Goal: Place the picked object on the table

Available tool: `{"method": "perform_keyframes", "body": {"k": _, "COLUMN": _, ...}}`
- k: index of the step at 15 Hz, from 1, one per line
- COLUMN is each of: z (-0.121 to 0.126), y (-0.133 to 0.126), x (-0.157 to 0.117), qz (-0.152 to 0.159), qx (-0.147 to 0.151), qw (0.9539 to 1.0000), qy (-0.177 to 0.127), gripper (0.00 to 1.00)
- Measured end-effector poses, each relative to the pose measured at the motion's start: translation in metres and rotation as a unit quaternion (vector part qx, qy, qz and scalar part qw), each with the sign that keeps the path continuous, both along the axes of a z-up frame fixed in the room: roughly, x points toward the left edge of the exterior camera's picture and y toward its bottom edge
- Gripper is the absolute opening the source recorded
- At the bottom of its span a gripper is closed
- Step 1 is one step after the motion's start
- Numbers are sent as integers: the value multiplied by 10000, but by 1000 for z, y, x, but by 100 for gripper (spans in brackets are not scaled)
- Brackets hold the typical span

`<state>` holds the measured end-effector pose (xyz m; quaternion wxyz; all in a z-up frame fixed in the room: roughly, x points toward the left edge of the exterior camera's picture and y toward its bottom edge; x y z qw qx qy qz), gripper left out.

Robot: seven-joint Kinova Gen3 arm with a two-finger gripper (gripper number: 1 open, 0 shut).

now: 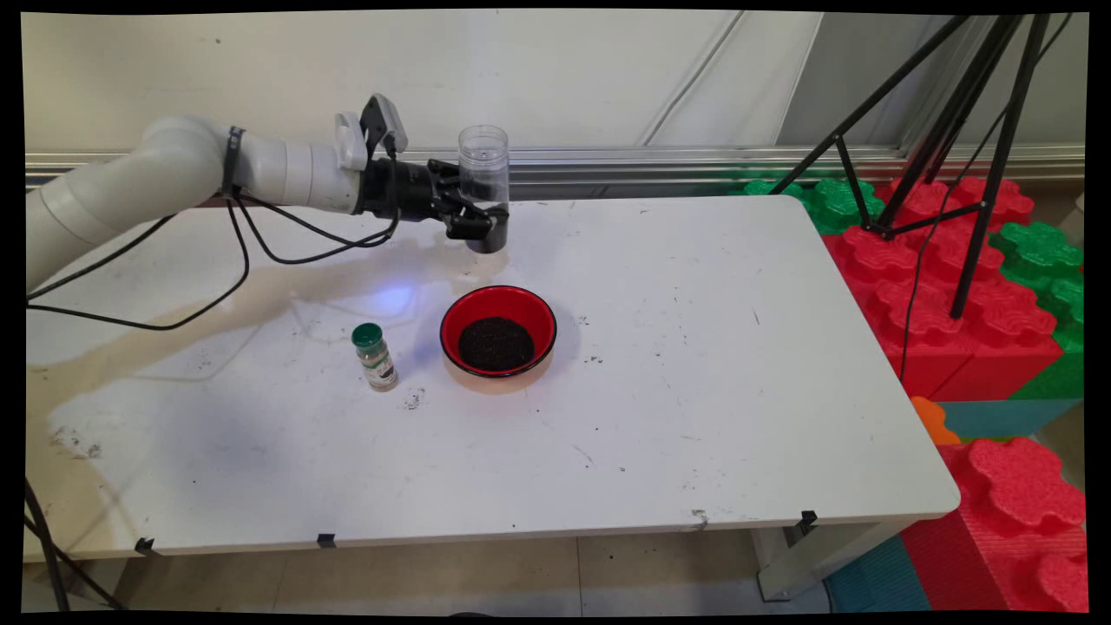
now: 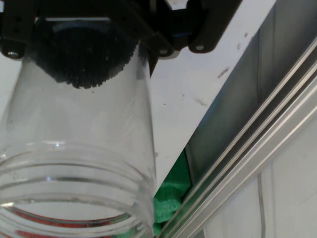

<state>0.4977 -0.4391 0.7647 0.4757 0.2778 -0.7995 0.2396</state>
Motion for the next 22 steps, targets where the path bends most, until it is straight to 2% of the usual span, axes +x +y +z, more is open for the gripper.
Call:
{"method": "perform_keyframes", "body": {"k": 11, "z": -31, "y": -14, "x": 6, "qz": -36, "qx": 133, "qw": 9999, "qy": 98, "gripper": 0}}
{"method": "perform_keyframes", "body": {"k": 22, "z": -51, "y": -12, "x": 9, "qz": -117, "qx": 220, "qw": 9997, "qy": 37, "gripper": 0}}
